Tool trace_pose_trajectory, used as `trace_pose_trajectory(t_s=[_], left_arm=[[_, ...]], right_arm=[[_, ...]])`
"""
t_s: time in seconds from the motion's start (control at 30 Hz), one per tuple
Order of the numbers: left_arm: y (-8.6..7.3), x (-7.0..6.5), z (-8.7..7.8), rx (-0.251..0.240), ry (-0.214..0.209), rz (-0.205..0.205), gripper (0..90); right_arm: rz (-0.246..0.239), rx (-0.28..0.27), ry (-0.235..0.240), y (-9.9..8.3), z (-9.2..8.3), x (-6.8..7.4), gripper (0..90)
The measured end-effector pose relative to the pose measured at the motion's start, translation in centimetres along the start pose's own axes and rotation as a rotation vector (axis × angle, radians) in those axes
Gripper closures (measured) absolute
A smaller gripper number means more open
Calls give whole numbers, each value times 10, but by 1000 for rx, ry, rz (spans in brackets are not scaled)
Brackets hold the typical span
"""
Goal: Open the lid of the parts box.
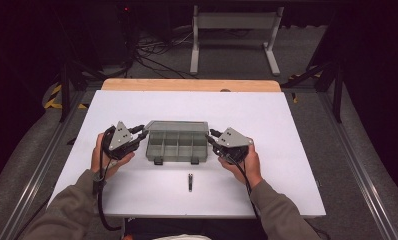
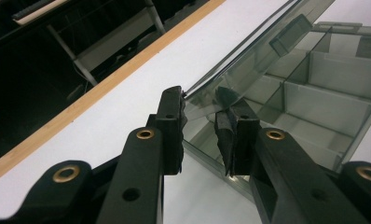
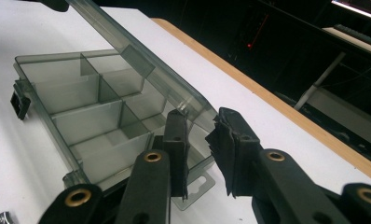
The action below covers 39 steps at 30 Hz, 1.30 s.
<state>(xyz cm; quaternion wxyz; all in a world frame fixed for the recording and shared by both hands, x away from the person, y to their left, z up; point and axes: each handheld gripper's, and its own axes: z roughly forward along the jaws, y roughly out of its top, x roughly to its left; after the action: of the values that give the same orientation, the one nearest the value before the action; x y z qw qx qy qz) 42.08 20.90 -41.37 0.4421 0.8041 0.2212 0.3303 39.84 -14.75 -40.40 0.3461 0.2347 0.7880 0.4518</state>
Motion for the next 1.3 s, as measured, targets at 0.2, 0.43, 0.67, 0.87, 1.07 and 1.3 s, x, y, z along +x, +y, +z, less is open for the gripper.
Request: trace_pose_trajectory(t_s=[0.2,0.43,0.67,0.87,1.07,1.3], left_arm=[[4,4,1,-6,6,-6,717],[10,7,3,-9,8,4,731],[13,10,5,-9,13,14,761],[16,14,7,-11,11,2,767],[17,18,10,-11,8,-19,767],[19,24,15,-16,-1,-47,770]], right_arm=[[11,-3,-2,3,2,-4,742],[14,-6,0,9,4,-7,763],[28,-13,-6,14,5,-12,774],[41,-15,-7,17,7,-15,773],[58,-17,-3,20,10,-20,771],[74,-21,-12,22,16,-24,773]])
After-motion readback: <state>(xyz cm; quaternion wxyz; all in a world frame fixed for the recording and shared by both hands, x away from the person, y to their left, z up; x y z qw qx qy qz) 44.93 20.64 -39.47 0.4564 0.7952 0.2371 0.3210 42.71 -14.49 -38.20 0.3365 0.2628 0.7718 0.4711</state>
